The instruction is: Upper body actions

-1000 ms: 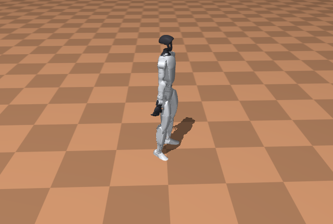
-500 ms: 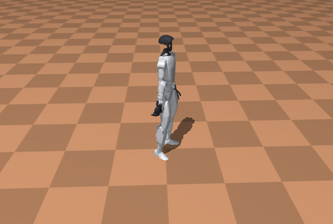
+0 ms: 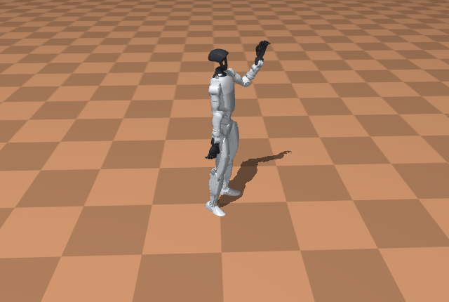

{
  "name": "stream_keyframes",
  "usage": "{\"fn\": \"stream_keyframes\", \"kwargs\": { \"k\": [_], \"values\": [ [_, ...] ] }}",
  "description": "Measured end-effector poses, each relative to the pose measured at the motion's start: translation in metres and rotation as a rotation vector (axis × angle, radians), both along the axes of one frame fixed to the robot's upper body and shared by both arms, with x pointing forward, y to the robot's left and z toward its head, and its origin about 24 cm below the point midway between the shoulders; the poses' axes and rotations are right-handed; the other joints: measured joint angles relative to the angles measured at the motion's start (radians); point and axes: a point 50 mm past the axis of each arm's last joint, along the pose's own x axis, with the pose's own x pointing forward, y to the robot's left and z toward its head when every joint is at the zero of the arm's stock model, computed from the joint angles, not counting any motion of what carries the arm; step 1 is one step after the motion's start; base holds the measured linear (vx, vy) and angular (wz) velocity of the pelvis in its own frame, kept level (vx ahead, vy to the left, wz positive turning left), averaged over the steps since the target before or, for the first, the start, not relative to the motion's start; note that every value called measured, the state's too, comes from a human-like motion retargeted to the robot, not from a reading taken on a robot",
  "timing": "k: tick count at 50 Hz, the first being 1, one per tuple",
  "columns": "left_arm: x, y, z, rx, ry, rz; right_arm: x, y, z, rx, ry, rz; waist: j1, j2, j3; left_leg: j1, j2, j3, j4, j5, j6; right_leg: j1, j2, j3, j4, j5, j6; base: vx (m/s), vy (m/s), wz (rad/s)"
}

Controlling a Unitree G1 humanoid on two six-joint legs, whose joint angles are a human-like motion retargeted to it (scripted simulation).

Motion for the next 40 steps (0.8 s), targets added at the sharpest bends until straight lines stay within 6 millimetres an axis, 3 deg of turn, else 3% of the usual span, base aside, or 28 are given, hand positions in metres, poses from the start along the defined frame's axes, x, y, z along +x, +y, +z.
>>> {"fn": "stream_keyframes", "kwargs": {
  "k": [2, 5, 9, 13, 27, 35, 40],
  "values": [
    [-0.008, -0.004, 0.027, 0.039, -0.126, 0.017, -0.001, -0.002, 0.001, -0.004, 0.01, -0.01, 0.003, 0.01, -0.013, -0.005, 0.004, 0.007, 0.002, -0.002, 0.0, -0.005, 0.002, 0.009, 0.002, -0.003, 0.002, 0.03, 0.15, -0.18],
    [0.003, -0.006, 0.054, 0.022, -0.144, -0.054, 0.0, -0.007, 0.002, -0.012, 0.012, -0.011, 0.001, 0.028, -0.031, -0.013, 0.009, 0.006, 0.004, -0.003, -0.001, -0.012, 0.002, 0.01, 0.005, -0.005, 0.007, 0.01, 0.13, -0.02],
    [0.03, 0.0, 0.075, -0.035, -0.041, -0.143, 0.003, -0.015, 0.003, -0.022, 0.001, -0.004, 0.001, 0.052, -0.052, -0.026, 0.015, 0.009, 0.004, -0.005, -0.001, -0.025, 0.005, 0.013, 0.004, -0.004, 0.01, -0.01, 0.13, -0.06],
    [0.047, 0.014, 0.083, -0.086, 0.026, -0.115, 0.007, -0.021, 0.005, -0.039, 0.0, -0.012, -0.005, 0.073, -0.071, -0.041, 0.016, 0.013, 0.004, -0.006, -0.001, -0.043, 0.008, 0.016, 0.003, -0.003, 0.009, -0.03, 0.12, -0.06],
    [0.035, 0.017, 0.073, -0.073, -0.015, -0.077, 0.011, -0.019, 0.004, -0.043, -0.03, -0.056, 0.001, 0.073, -0.054, -0.031, 0.01, 0.027, 0.002, -0.005, 0.0, -0.04, 0.002, 0.027, 0.004, 0.0, 0.009, 0.0, 0.01, -0.01],
    [0.012, 0.01, 0.051, 0.067, -0.006, 0.029, 0.013, -0.014, 0.002, -0.033, -0.038, -0.07, 0.001, 0.058, -0.026, -0.02, 0.01, 0.025, 0.002, -0.002, 0.0, -0.028, 0.0, 0.026, 0.003, 0.002, 0.009, 0.0, -0.02, 0.02],
    [0.013, 0.006, 0.021, 0.067, 0.066, 0.001, 0.014, -0.01, 0.001, -0.02, -0.043, -0.074, 0.003, 0.043, -0.007, -0.009, 0.008, 0.019, 0.002, 0.001, 0.0, -0.015, -0.002, 0.021, 0.002, 0.003, 0.008, -0.01, -0.06, 0.06]
  ]
}}
